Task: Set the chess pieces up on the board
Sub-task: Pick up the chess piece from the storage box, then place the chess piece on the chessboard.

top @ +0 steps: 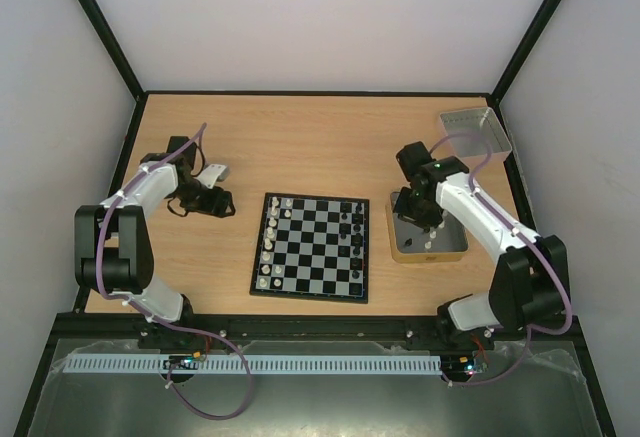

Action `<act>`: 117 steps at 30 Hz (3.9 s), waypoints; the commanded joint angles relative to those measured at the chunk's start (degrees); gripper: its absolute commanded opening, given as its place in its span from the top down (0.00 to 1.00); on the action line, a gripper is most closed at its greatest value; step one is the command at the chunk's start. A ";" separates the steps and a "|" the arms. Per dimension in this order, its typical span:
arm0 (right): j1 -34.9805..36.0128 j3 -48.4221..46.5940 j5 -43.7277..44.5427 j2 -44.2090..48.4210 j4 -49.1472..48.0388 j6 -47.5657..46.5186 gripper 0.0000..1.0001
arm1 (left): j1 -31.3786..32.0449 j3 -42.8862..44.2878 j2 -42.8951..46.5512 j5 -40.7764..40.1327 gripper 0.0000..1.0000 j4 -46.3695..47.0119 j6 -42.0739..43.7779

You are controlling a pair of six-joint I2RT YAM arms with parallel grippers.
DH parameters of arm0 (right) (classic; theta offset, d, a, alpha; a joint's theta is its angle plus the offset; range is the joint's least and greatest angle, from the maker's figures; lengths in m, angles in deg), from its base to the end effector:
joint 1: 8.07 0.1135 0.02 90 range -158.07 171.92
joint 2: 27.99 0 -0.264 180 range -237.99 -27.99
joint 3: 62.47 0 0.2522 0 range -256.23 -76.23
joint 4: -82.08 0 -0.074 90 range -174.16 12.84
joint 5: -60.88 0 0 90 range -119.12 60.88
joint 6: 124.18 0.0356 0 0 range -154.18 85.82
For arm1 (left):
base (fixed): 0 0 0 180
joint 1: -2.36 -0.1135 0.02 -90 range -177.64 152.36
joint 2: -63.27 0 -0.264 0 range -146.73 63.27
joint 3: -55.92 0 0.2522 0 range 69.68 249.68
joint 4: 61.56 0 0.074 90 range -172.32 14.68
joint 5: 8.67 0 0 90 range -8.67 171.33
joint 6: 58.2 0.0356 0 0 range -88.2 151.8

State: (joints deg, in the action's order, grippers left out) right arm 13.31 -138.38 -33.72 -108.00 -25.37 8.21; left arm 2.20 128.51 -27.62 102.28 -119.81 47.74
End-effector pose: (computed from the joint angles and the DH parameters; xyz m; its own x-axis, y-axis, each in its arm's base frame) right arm 0.2327 0.0942 0.2489 -0.9258 0.3592 -0.1179 0.3297 0.9197 0.2133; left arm 0.2885 -0.0119 0.1940 -0.9131 0.2539 -0.3192 0.3446 0.8990 -0.2705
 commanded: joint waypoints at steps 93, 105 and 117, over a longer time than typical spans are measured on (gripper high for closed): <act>34.89 -1.07 -3.98 -13.92 -6.25 4.63 0.98 | 1.57 0.14 -0.60 -2.05 0.26 -0.96 -0.89; 34.87 0.89 -3.80 -14.97 -8.02 4.72 0.97 | 1.57 -0.34 -0.40 -1.97 0.26 -0.69 -1.00; 34.29 0.26 -2.75 -16.40 -8.23 4.55 0.96 | 1.57 -0.48 -0.27 -1.88 0.26 -0.51 -1.00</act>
State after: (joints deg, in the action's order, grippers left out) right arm 47.89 -138.19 -38.12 -123.71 -33.90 12.61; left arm 3.46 128.51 -28.49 100.36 -119.77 47.15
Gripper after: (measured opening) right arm 0.036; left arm 0.740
